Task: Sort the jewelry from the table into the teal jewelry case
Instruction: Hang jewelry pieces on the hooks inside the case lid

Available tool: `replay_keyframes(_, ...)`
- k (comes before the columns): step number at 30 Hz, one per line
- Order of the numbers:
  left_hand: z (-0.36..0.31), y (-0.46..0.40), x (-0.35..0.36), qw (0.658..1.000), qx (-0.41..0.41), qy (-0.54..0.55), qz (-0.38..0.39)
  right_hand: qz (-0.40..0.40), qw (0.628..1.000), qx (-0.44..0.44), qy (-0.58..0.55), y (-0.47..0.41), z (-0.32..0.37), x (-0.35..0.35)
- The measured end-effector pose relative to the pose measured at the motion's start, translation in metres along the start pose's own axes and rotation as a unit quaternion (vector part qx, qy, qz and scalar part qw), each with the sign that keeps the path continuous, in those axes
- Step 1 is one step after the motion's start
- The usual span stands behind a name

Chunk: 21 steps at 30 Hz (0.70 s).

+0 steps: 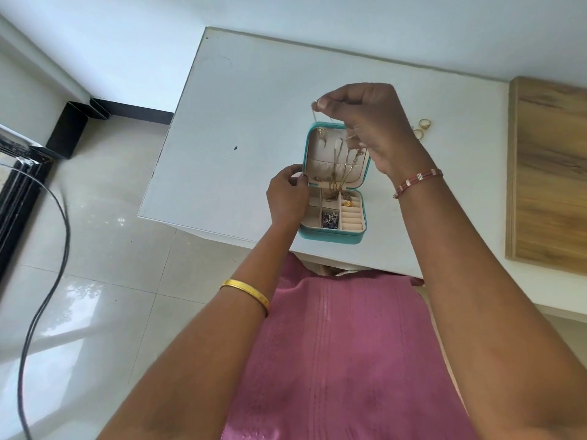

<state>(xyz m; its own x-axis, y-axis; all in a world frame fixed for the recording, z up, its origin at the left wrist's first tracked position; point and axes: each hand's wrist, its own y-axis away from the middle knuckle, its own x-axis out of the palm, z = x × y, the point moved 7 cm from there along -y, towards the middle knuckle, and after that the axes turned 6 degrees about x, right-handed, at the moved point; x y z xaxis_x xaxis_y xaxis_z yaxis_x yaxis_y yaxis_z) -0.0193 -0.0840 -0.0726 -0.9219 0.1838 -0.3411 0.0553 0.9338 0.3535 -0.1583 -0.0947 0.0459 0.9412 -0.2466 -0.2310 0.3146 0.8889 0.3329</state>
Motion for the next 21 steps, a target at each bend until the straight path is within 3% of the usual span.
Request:
replay_keyframes(4, 0.000, 0.000, 0.000, 1.000, -0.002, 0.003, -0.002, 0.111, 0.991, 0.004, -0.074, 0.007, -0.002, 0.011)
replay_keyframes(11, -0.003, 0.001, -0.003, 1.000, 0.006, -0.001, -0.001, 0.236, 0.968, 0.009, -0.081, 0.033, -0.002, 0.006)
replay_keyframes(17, -0.002, 0.003, -0.003, 1.000, -0.004, -0.003, -0.003, 0.193, 0.978, 0.003, -0.074, 0.040, -0.005, -0.022)
replay_keyframes(21, -0.004, 0.008, -0.004, 1.000, 0.005, -0.020, -0.003, 0.093, 0.994, 0.029, -0.058, 0.043, -0.013, -0.049)
